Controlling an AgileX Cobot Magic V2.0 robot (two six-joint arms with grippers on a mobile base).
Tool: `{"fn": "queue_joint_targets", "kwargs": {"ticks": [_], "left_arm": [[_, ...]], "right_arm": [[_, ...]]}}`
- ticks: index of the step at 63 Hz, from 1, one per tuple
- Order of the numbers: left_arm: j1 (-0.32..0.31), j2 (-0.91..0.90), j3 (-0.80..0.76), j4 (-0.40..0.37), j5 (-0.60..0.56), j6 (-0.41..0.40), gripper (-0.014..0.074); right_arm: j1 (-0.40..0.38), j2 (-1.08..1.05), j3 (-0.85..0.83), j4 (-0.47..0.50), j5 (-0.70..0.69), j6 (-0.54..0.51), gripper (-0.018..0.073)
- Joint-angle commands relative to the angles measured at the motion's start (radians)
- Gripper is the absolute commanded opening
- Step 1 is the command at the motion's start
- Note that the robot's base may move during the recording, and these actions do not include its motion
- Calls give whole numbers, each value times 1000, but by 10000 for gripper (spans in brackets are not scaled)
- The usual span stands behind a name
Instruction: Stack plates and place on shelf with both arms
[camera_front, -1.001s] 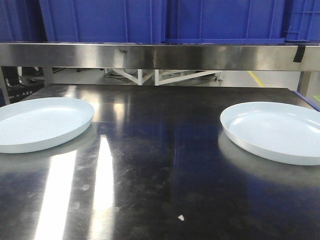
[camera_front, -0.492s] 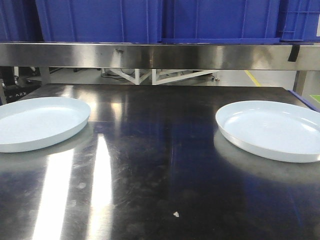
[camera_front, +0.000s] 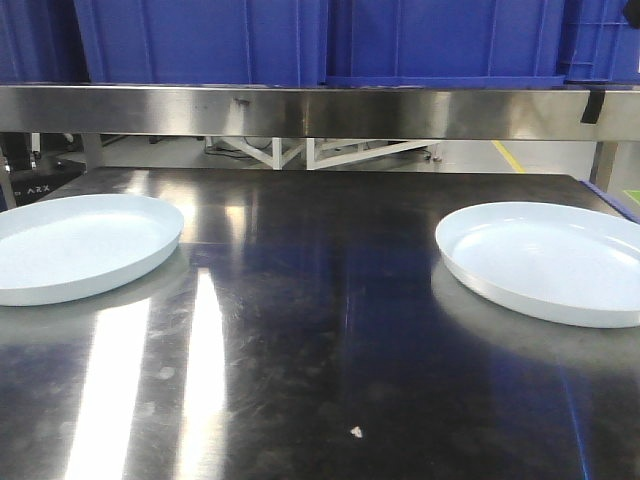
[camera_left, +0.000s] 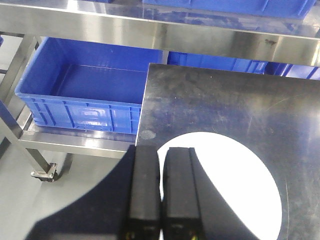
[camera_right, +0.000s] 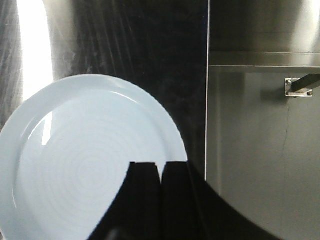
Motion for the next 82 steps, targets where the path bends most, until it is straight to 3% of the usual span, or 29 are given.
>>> {"fn": "queue_joint_targets", "kwargs": {"ticks": [1, 25, 30, 42, 46, 61, 82], "left_arm": [[-6, -12, -41, -7, -66, -2, 101], [-6, 15, -41, -7, -69, -2, 133], [-6, 34, -41, -7, -79, -2, 223], [-6, 99, -41, -7, -95, -9, 627], [-6, 131, -41, -7, -85, -11, 693], [-6, 277, -41, -21, -51, -13, 663], [-5, 475, -41, -27, -122, -42, 663]], "right_arm": [[-2, -38, -46, 6, -39, -11, 51], [-2, -37, -45, 9, -45, -11, 51], [-2, -37, -45, 9, -49, -11, 51], [-2, -37, -45, 9, -36, -11, 71], [-2, -37, -45, 9, -34, -11, 118], [-2, -37, -45, 9, -32, -11, 482], [-2, -37, -45, 9, -32, -11, 509]]}}
